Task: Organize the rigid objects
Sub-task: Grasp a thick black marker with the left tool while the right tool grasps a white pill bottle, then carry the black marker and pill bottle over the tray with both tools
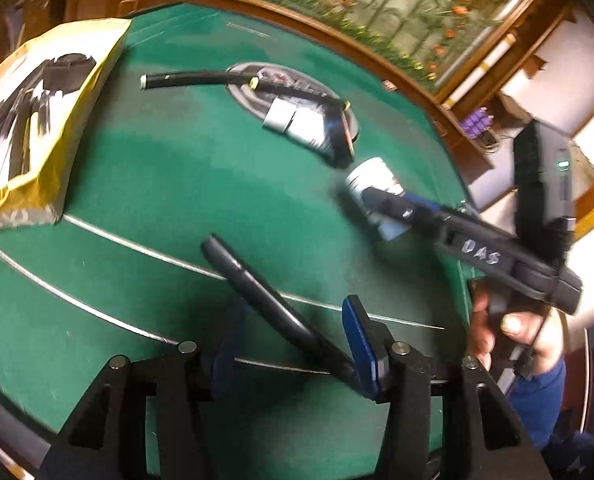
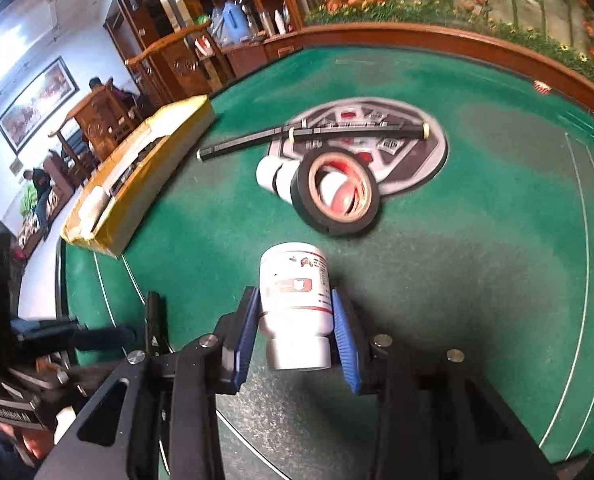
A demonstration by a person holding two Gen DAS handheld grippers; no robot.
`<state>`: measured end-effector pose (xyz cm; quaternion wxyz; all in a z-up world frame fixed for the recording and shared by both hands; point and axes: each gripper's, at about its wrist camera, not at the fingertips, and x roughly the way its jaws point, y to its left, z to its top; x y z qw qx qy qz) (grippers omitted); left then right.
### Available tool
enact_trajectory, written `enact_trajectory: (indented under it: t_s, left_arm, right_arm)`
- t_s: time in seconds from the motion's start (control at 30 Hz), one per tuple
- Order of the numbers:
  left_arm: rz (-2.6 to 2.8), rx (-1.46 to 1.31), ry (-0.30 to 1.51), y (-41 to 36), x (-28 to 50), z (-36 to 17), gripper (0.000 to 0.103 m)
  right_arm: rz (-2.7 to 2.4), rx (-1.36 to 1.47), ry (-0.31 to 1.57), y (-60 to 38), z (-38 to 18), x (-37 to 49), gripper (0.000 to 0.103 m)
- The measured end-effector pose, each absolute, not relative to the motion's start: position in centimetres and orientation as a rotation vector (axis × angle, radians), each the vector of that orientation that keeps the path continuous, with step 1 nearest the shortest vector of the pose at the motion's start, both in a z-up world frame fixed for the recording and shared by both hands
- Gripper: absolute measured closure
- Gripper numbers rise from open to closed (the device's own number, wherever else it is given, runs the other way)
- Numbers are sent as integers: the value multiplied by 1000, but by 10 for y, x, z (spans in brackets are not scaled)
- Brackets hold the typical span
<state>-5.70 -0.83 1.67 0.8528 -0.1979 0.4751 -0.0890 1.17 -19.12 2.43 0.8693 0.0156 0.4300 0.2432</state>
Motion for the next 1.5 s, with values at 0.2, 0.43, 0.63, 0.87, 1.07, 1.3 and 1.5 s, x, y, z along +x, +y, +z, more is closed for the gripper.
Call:
enact_trajectory:
  t_s: [0.2,0.43,0.63,0.87,1.07,1.3,1.5]
  left_arm:
    - [-145,-283,1015,-25,-51,10,71]
    - [-165,-223,1009,-1,-47,11,88]
    - [-152,-99,1014,-13,-48,9,86]
    - [-153,-115,926,-6,-54,18,89]
    - [-65,-89,748,5,-68,47,89]
    - [50,-42,608,17,-72,62,89]
    - [133,16,578,24,-77,57,88]
  right_arm:
    - [535,70,869,-194,31,7,68]
    - [572,95,849,-191,36,3,68]
    - [587,105,864,-188,33,4,68]
    - [606,109,842,-187,34,1,68]
    - [635,108,791,-182,39,-6,68]
    - [653,52,728,-163,42,-20,68]
    - [649,-8,737,-143,35,-26,68]
